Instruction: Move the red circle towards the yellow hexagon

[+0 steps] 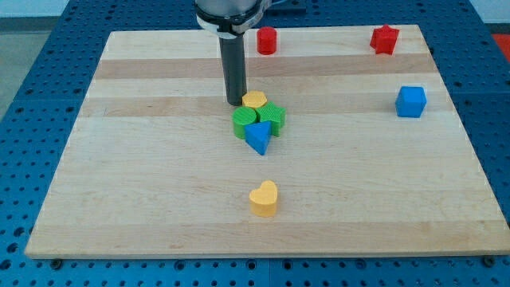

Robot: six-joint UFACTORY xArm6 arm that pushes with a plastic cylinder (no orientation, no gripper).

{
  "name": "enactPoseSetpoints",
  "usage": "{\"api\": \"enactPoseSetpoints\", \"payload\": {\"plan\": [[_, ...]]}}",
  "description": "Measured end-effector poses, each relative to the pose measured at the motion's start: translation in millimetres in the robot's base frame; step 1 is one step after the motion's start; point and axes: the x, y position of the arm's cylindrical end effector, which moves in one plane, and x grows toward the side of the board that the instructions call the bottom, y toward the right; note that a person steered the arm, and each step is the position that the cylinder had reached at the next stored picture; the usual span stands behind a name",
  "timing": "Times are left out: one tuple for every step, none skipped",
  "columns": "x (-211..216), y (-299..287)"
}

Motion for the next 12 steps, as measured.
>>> {"api": "enactPoseSetpoints", "payload": {"plan": [[-21.9,-19.3],[-62.5,-52.8],[-105.8,-64.5],[-142.4,-59.3],[-169.5,-38.0],[-181.9,-11.4],[-181.2,12.9],[-178.0,35.0],[-166.2,52.1],[-146.3,53.9],[-123.8,54.0],[-107.1,55.8]]}}
